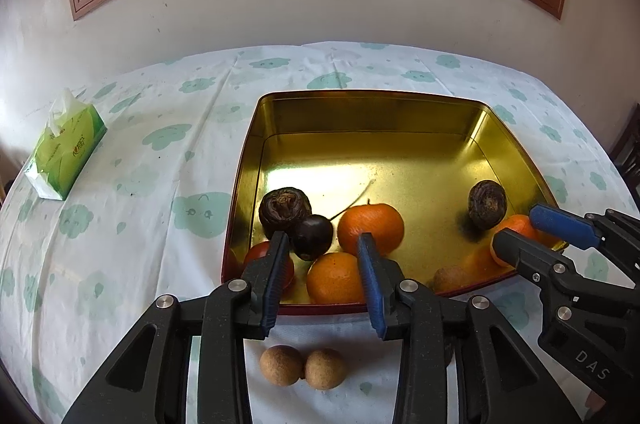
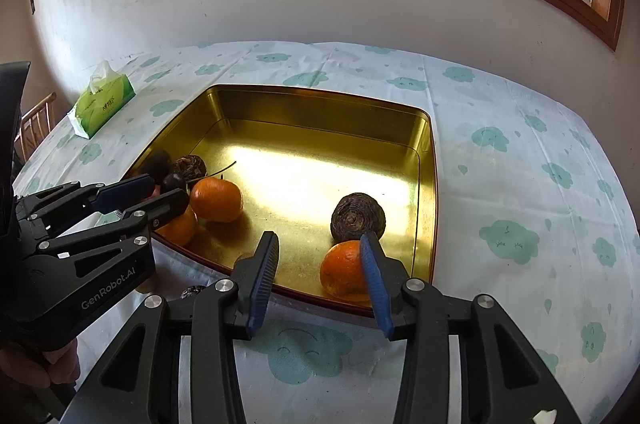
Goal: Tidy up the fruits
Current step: 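Open both tools to drop the cherry and tangerine into the tin, then withdraw both tools from the tin toward the remaining fruits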
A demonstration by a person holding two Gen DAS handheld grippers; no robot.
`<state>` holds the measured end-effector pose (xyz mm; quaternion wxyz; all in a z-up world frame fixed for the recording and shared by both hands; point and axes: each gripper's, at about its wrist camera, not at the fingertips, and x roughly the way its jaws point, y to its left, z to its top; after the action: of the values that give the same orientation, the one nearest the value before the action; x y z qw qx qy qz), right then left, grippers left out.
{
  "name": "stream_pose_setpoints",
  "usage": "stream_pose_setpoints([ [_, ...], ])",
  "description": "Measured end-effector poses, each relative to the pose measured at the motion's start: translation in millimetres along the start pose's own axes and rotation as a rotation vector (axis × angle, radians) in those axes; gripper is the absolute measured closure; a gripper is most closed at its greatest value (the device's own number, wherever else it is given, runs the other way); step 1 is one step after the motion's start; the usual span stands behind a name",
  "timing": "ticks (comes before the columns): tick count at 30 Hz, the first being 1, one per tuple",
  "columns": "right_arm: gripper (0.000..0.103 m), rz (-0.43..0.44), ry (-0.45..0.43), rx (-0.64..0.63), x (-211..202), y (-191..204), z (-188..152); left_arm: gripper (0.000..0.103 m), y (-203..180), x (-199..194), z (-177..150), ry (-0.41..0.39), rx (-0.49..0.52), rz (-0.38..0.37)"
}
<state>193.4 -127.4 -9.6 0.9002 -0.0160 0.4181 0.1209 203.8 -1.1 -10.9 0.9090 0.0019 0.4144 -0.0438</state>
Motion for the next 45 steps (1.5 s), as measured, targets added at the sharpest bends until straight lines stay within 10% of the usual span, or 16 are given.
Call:
stream_pose_setpoints([
  [45, 0.063, 0.078, 0.075, 0.044, -43.5, 29.6, -95.8, 0.055, 18.9, -78.3, -123.6, 0.015, -0.054, 0.043],
])
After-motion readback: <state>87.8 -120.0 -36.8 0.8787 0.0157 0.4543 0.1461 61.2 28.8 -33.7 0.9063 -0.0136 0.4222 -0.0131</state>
